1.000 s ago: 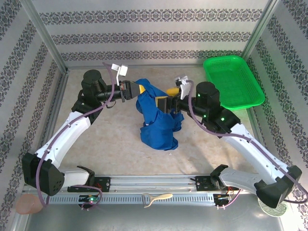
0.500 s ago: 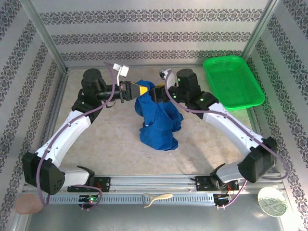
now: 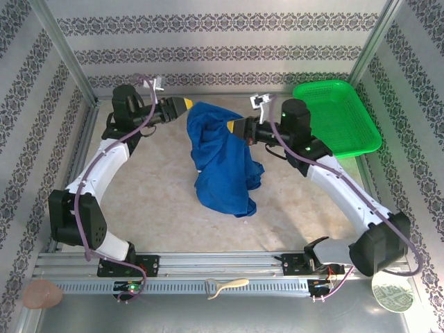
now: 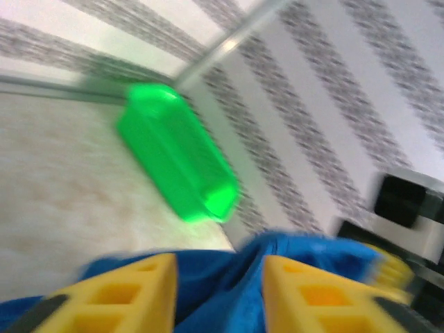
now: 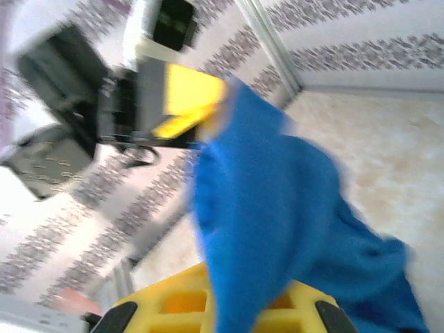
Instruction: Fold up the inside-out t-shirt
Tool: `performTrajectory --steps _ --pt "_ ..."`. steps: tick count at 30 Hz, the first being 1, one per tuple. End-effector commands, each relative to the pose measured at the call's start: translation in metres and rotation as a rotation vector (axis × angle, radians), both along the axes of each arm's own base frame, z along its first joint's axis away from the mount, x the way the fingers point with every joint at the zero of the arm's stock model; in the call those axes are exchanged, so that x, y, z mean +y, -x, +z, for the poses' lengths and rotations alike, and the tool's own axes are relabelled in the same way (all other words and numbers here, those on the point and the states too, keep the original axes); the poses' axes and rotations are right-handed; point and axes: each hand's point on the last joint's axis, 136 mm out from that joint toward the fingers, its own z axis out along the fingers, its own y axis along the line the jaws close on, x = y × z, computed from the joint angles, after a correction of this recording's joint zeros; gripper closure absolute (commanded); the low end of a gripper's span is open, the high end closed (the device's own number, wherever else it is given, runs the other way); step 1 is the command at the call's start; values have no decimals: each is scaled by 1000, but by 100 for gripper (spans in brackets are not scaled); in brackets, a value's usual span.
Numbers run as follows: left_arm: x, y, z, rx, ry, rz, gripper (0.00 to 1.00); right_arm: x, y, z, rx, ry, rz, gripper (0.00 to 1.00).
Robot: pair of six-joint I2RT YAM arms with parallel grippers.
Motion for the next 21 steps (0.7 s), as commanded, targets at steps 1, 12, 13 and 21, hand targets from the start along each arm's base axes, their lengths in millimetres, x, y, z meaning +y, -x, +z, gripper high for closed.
performTrajectory --steps 1,12,13,21 --pt "33 -26 -26 77 -156 211 50 1 14 38 -24 -159 93 100" --pt "-34 52 -28 -21 -290 209 17 3 -4 34 26 -271 123 100" --pt "-40 55 -34 -15 -305 207 14 2 -4 31 31 -271 125 100" --pt "-40 43 -78 122 -285 299 8 -2 5 7 60 -258 144 100"
